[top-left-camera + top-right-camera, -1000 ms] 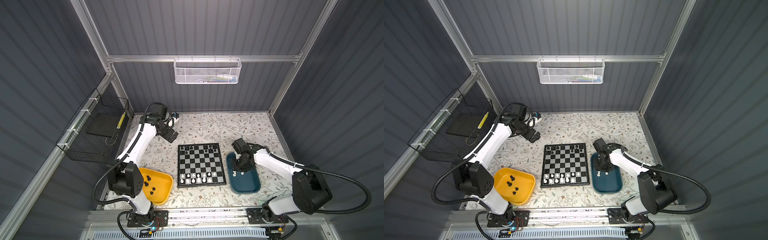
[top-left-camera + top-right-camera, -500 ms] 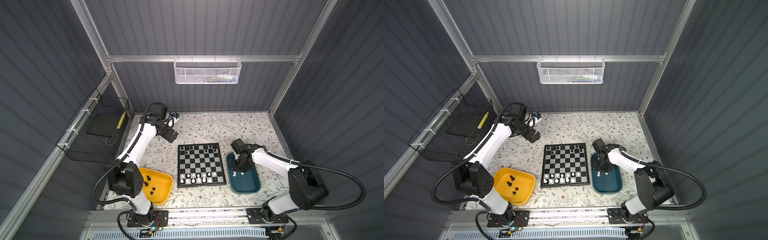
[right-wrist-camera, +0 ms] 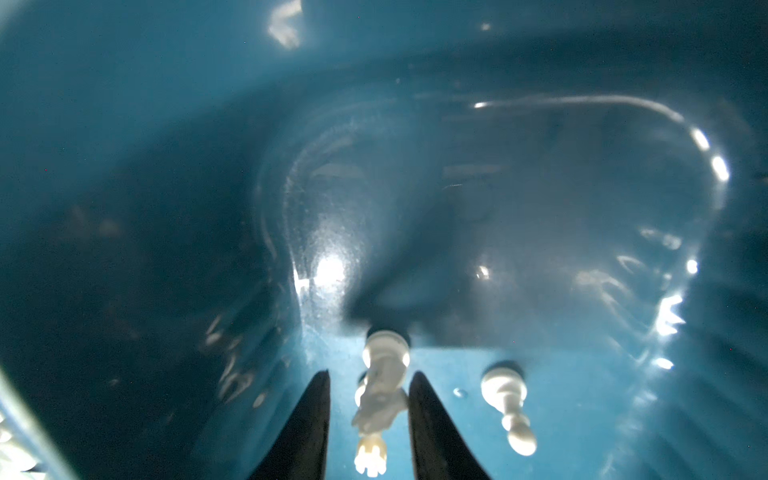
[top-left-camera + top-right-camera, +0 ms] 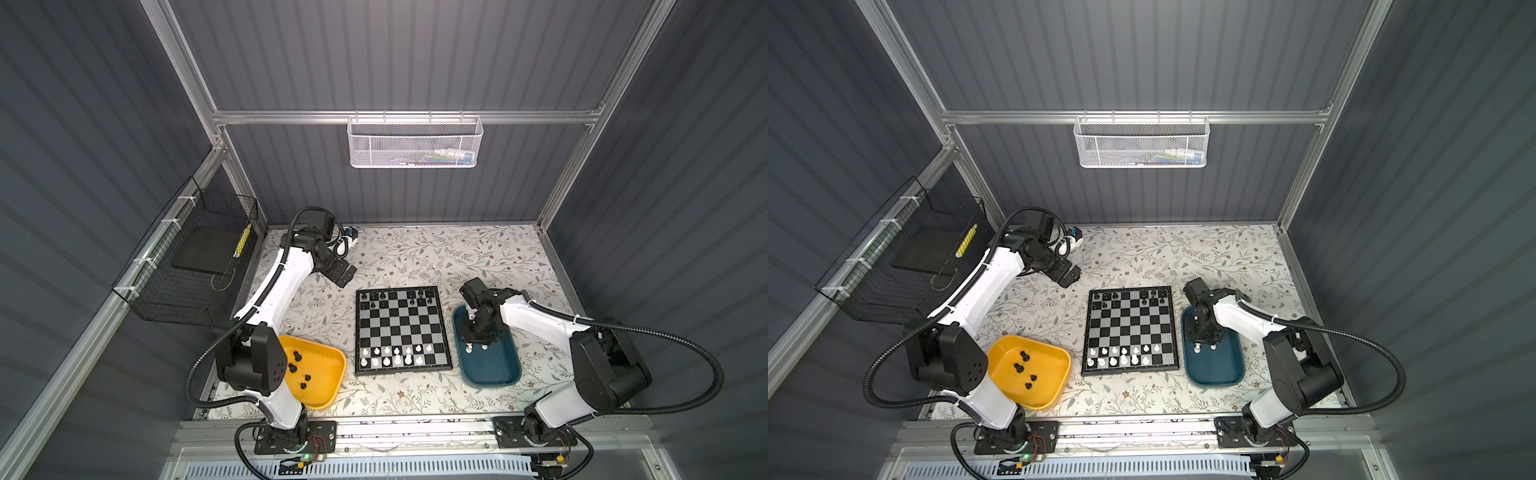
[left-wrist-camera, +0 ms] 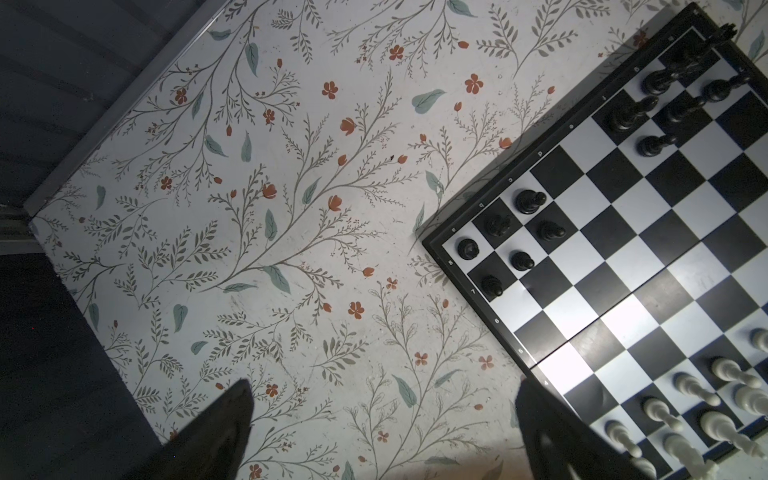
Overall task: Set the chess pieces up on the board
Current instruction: 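Lower the right gripper into the teal tray onto a white piece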
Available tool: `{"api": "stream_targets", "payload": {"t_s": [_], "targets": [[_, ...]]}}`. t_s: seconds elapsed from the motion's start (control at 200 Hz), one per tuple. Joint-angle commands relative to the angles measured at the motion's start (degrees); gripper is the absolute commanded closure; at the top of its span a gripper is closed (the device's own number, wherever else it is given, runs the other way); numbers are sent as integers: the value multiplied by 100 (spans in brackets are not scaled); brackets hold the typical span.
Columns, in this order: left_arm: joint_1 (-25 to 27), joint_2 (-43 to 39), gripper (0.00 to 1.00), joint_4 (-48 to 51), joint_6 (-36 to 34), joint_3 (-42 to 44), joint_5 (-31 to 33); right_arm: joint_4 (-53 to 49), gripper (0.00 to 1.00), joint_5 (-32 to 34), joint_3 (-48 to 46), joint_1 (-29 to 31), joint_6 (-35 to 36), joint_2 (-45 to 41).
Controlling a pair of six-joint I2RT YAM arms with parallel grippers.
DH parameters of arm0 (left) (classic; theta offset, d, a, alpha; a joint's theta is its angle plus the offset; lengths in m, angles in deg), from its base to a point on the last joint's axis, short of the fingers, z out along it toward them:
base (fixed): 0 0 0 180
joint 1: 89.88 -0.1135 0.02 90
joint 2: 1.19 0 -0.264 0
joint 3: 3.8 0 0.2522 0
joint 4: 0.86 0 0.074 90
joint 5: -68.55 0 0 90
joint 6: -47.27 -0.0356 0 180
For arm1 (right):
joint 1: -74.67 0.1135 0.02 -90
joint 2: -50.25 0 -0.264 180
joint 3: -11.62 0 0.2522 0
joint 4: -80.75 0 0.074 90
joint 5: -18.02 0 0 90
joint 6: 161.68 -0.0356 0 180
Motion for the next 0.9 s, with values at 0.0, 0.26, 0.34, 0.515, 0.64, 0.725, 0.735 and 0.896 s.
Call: {"api": "stream_targets", "payload": {"t_s": [0.0,0.26,0.34,0.515,0.64,0.725,0.735,0.896], "targets": [[33,10,0,78,-6,23,-37,-16,67,54,61,-12,60,73],[33,10,1,86,-11,31,-24,-44,69,120,96,-19,100,66],[33,10,0,86,-5,40,-28,-39,70,139,113,-11,111,74],[37,-5,0,77,-5,49,-24,-29,72,146,147,-14,131,114],[33,1,0,74,-7,66,-31,-26,74,151,158,-14,139,127],[34,-7,0,72,-6,67,-32,-21,74,147,166,-16,144,127],[33,-7,0,76,-7,67,-32,-19,75,147,166,-11,140,125],[34,-12,0,78,-12,76,-30,-13,77,160,166,-16,164,136]]}}
